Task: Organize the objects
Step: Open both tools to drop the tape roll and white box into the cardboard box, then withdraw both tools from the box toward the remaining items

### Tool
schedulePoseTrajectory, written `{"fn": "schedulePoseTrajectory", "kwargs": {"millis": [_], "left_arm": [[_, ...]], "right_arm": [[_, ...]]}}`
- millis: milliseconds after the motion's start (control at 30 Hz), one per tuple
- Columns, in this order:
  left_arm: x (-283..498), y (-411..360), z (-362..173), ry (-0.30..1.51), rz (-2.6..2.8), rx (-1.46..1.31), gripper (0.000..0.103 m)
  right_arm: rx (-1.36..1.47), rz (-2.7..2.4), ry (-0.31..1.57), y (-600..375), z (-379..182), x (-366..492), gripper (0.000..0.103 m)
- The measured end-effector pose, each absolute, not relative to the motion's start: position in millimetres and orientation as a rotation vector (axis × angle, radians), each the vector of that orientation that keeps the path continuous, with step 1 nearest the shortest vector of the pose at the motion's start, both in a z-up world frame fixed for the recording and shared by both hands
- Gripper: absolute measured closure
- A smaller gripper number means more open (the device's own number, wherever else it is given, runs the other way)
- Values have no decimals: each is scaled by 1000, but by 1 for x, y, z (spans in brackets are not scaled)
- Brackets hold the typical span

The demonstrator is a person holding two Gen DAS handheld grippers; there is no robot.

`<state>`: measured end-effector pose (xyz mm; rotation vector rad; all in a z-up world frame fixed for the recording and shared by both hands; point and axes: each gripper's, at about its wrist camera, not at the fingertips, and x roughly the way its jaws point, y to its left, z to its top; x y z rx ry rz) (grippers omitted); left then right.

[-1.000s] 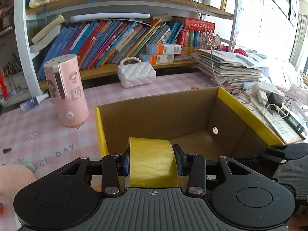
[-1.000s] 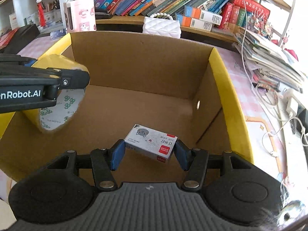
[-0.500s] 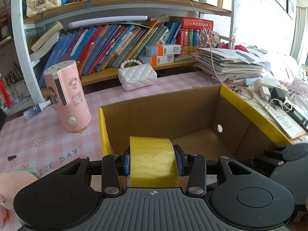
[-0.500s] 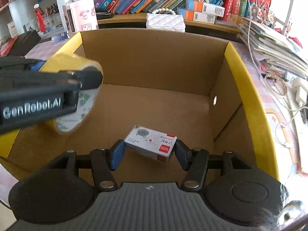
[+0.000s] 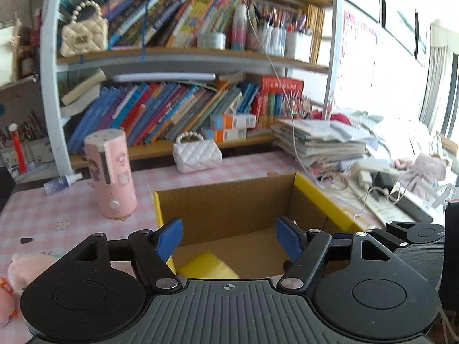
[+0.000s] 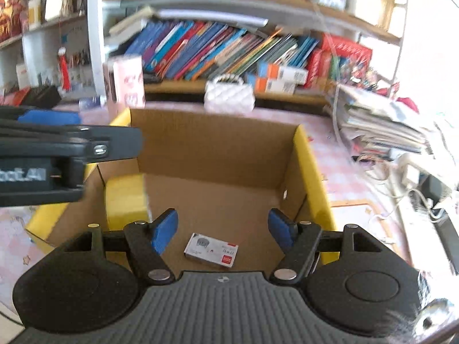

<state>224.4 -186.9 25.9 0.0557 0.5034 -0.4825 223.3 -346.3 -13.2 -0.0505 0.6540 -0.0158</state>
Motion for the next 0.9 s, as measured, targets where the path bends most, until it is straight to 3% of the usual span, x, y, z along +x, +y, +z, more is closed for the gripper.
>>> {"fn": "schedulePoseTrajectory", "kwargs": {"millis": [333, 900], "left_arm": [[160, -141, 38, 435, -438, 13, 19], [90, -53, -5, 640, -297, -7, 19]], "right_arm": [[52, -152, 551, -342, 9, 156, 35], [62, -123, 695, -254, -19, 72, 31]]}}
